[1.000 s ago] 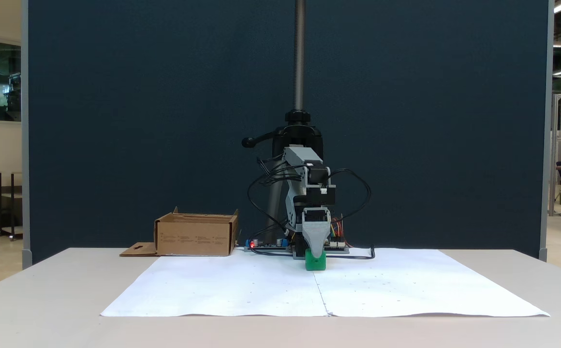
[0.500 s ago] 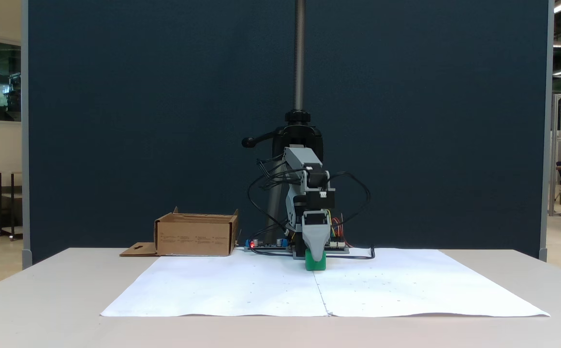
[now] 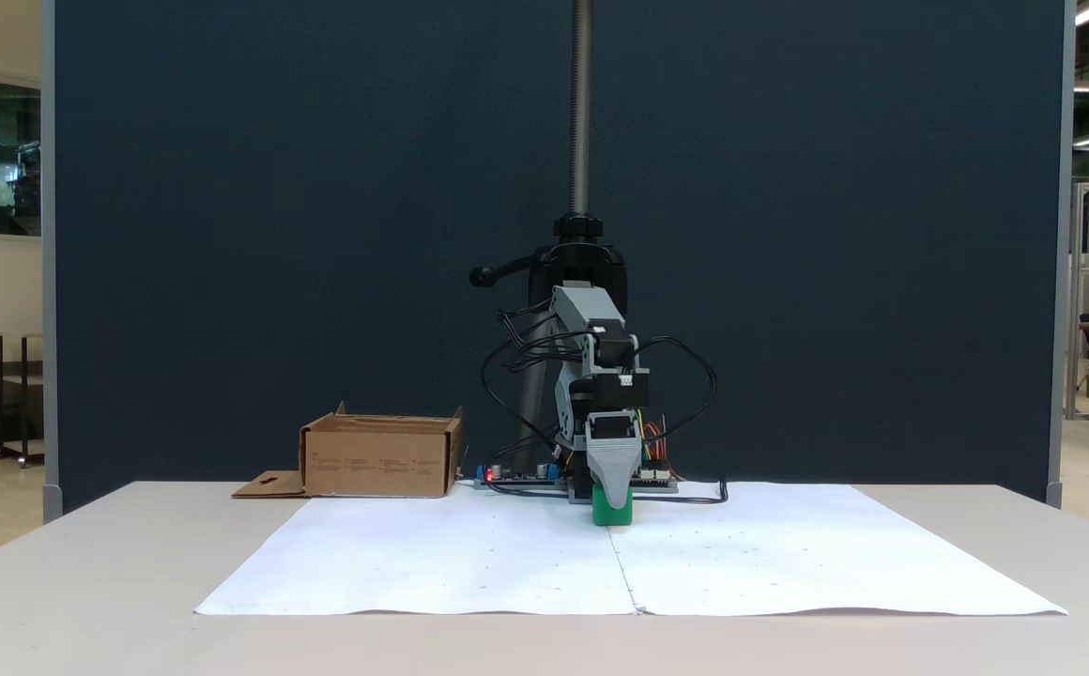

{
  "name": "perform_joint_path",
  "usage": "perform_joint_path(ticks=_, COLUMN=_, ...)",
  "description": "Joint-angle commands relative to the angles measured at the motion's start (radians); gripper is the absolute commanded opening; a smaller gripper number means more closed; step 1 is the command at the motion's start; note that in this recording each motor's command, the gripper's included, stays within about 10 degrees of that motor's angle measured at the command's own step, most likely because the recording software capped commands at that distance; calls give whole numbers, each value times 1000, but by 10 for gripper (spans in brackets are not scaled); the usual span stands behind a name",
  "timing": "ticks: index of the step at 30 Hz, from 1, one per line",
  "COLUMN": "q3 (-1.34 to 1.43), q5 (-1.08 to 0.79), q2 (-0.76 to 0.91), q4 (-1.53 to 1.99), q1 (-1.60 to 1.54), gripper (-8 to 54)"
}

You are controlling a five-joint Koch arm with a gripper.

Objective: Grasp a green dice and put it in the bin.

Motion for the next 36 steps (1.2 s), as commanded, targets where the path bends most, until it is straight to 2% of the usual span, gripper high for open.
perform_joint_path(ticks=1, q3=-23, q5=-72, q2=29, q4=-48, q1=0, gripper=421)
perform_joint_path(ticks=22, q3=-23, q5=-135, q2=-18, q4=-48, q1=46, gripper=419)
perform_joint_path(ticks=25, q3=-23, q5=-135, q2=-18, q4=-48, q1=48, gripper=400)
perform_joint_path(ticks=30, q3=-21, q5=-135, q2=-18, q4=-48, q1=54, gripper=332)
perform_joint_path(ticks=36, q3=-20, q5=-135, q2=-18, q4=-48, q1=55, gripper=317)
